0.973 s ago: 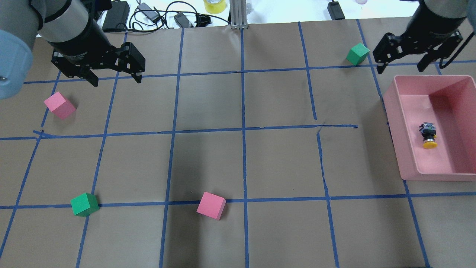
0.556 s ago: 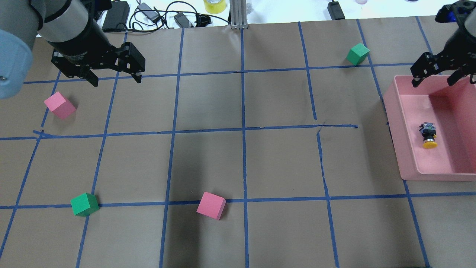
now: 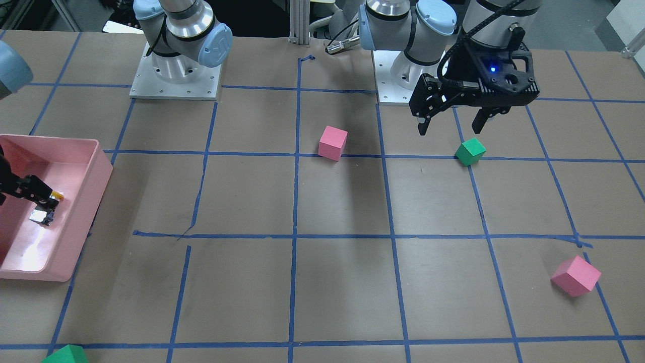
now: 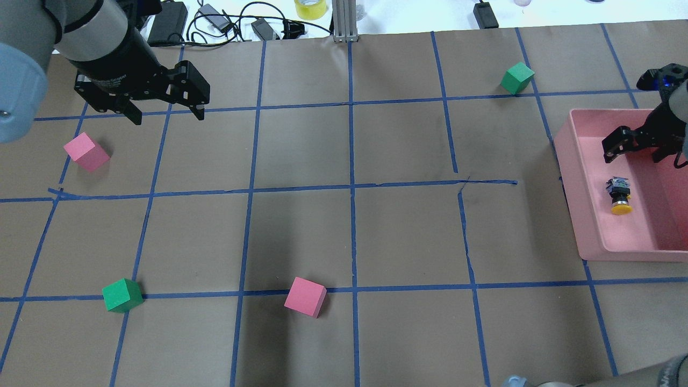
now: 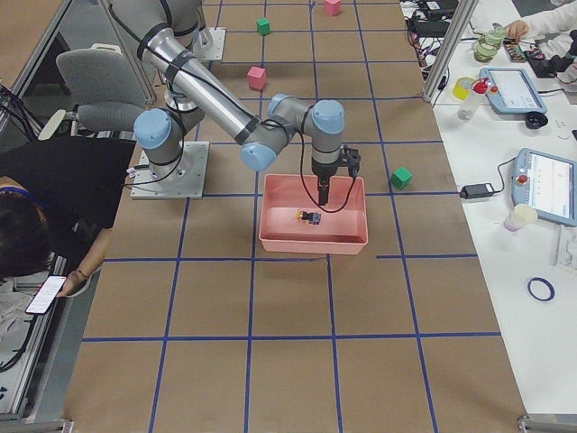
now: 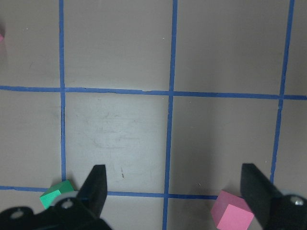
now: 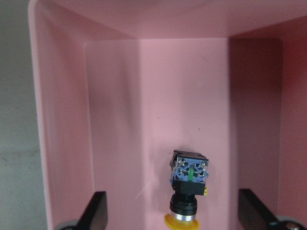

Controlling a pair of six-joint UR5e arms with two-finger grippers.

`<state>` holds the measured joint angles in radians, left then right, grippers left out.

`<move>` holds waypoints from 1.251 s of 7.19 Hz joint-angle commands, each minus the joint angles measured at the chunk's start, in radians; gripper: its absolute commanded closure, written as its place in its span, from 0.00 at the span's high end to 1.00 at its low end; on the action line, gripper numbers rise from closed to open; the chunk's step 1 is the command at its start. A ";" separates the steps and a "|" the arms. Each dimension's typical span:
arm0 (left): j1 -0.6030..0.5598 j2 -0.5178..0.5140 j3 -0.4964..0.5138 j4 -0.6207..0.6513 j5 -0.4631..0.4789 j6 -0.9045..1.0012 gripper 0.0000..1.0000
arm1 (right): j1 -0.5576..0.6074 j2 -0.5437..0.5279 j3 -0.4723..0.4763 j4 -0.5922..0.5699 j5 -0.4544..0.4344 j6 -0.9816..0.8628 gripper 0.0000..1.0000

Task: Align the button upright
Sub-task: 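Move the right gripper over the pink tray toward the push-button switch, then lower the right gripper around the blue push-button switch in the tray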

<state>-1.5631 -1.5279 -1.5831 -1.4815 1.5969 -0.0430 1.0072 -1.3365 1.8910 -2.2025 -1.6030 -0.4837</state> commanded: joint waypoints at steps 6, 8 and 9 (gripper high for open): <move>0.001 0.000 0.000 0.000 -0.002 0.000 1.00 | -0.004 0.074 0.008 -0.071 -0.072 0.011 0.98; 0.001 0.000 0.000 0.000 -0.002 0.000 1.00 | -0.004 0.109 0.004 -0.105 -0.025 0.011 0.98; 0.001 0.000 0.000 0.000 -0.002 0.000 1.00 | -0.004 0.117 0.002 -0.105 0.018 0.005 0.98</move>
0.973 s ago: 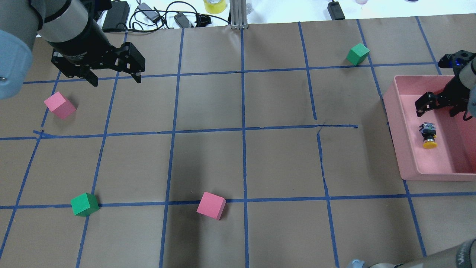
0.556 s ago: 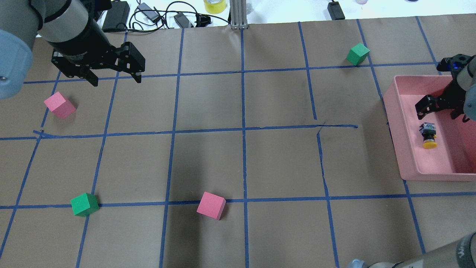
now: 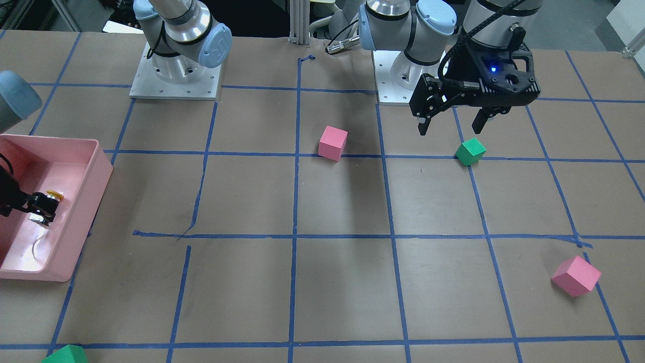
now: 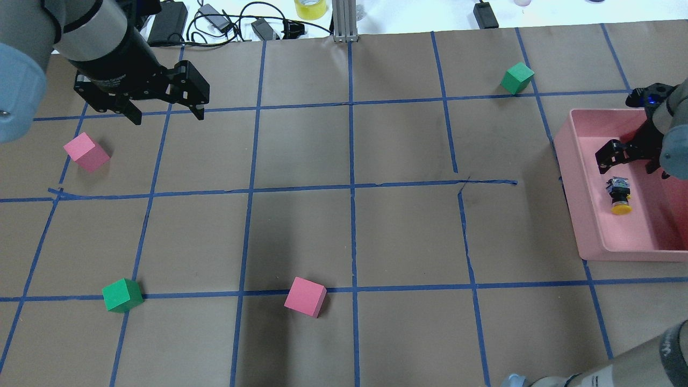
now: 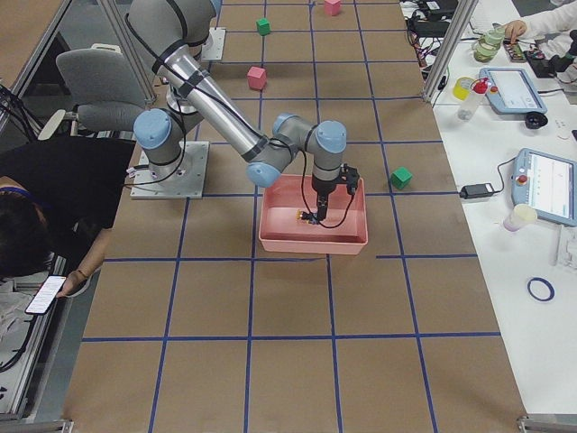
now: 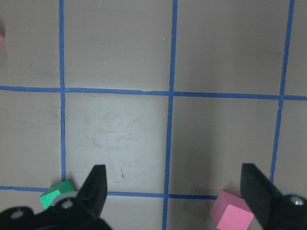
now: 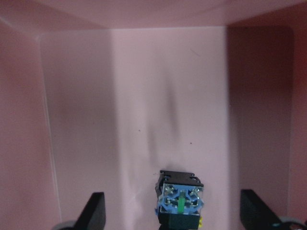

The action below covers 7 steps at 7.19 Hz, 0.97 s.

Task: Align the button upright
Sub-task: 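Lower the right gripper around the blue push-button switch in the tray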

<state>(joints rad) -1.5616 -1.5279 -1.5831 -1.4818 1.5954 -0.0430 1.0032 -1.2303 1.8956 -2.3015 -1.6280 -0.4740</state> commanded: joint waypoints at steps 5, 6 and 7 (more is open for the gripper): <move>0.000 0.000 0.000 0.000 0.000 0.000 1.00 | 0.000 0.025 -0.003 -0.029 0.050 -0.008 0.98; 0.000 0.000 0.000 0.001 0.000 0.000 1.00 | 0.000 0.020 -0.006 -0.027 0.043 -0.011 0.98; 0.002 0.000 0.000 0.001 0.000 0.000 1.00 | 0.000 0.023 -0.004 -0.027 0.033 -0.011 0.98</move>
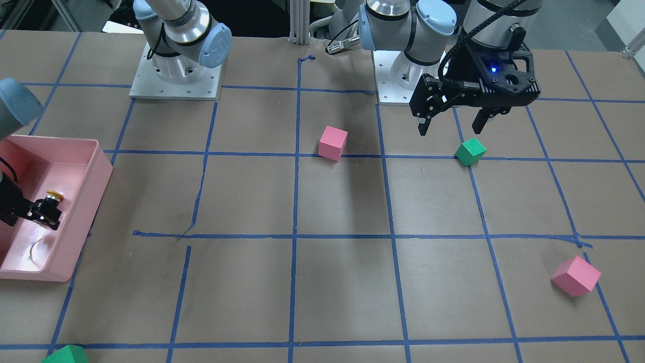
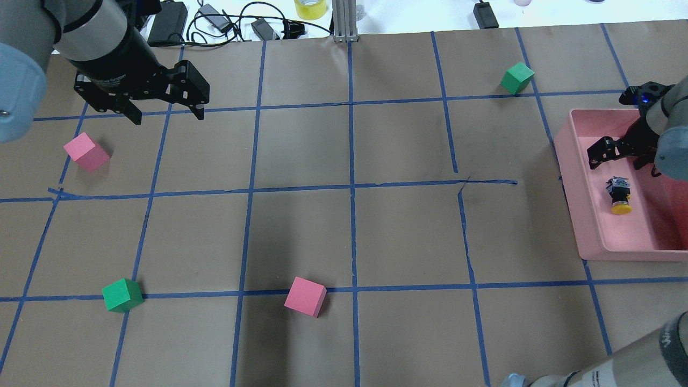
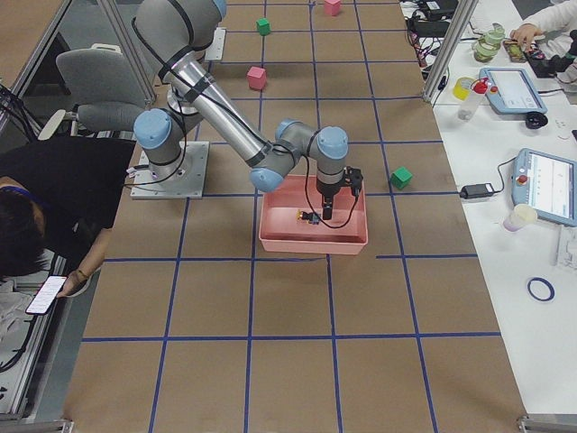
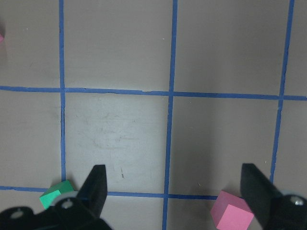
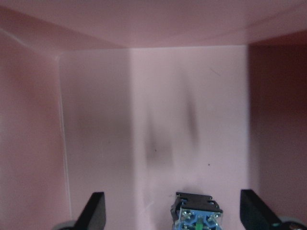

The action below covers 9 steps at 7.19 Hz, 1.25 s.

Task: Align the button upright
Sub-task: 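Lower the right gripper around the blue push-button switch in the tray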

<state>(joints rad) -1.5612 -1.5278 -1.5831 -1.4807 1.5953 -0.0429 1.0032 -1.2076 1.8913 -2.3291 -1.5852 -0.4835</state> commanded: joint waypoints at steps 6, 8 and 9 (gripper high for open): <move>0.001 0.000 -0.002 0.000 0.000 0.000 1.00 | 0.000 -0.007 0.049 0.016 -0.058 -0.017 0.98; 0.001 -0.002 -0.002 0.000 0.000 0.000 1.00 | 0.000 -0.012 0.055 0.008 -0.056 -0.017 0.98; 0.001 -0.002 -0.002 0.000 0.000 0.000 1.00 | 0.000 -0.012 0.054 0.008 -0.056 -0.017 0.98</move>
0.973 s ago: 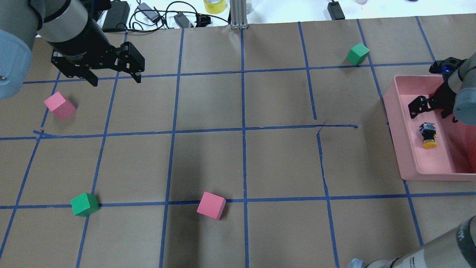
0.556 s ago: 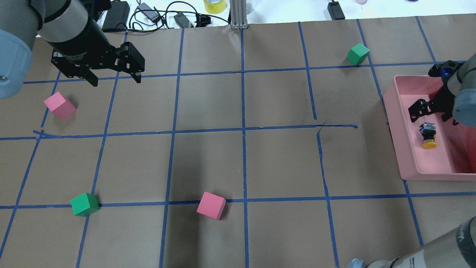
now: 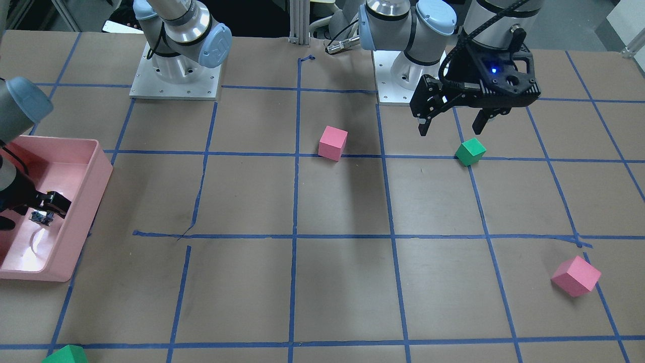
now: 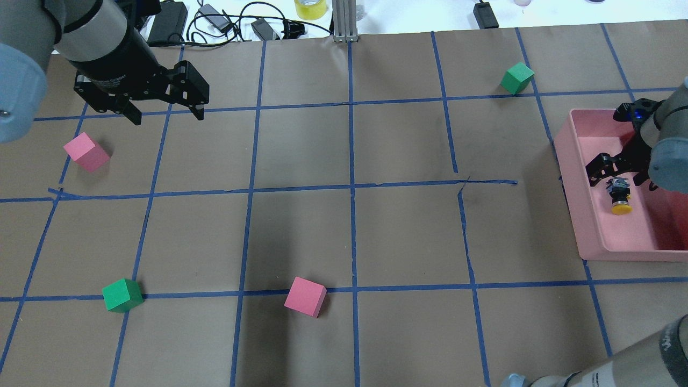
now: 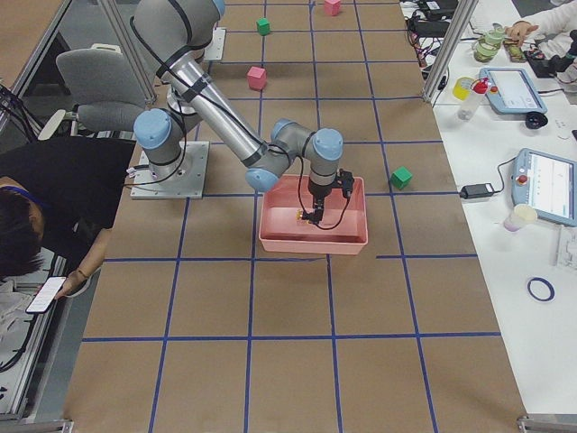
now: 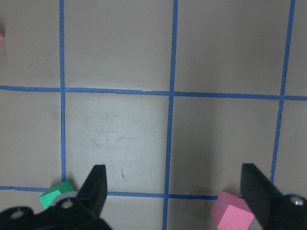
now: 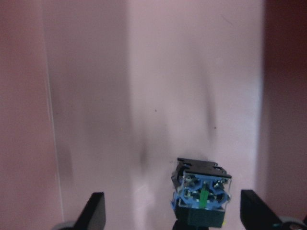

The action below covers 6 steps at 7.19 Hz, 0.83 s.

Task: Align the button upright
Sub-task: 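Lower the right gripper around the blue push-button switch in the tray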

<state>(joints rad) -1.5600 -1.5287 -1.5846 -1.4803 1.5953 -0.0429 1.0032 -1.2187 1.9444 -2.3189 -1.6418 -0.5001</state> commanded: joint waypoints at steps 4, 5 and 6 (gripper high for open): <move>0.000 -0.001 0.000 0.000 0.000 0.000 1.00 | 0.000 -0.002 -0.001 0.012 -0.003 0.000 0.95; 0.000 0.001 -0.002 0.000 0.000 0.000 1.00 | 0.000 -0.001 -0.001 0.016 -0.004 -0.002 0.84; 0.000 -0.001 -0.002 0.000 0.000 0.000 1.00 | 0.000 -0.001 -0.001 0.016 -0.003 -0.003 0.78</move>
<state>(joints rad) -1.5600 -1.5285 -1.5856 -1.4803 1.5953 -0.0430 1.0032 -1.2201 1.9437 -2.3041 -1.6452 -0.5015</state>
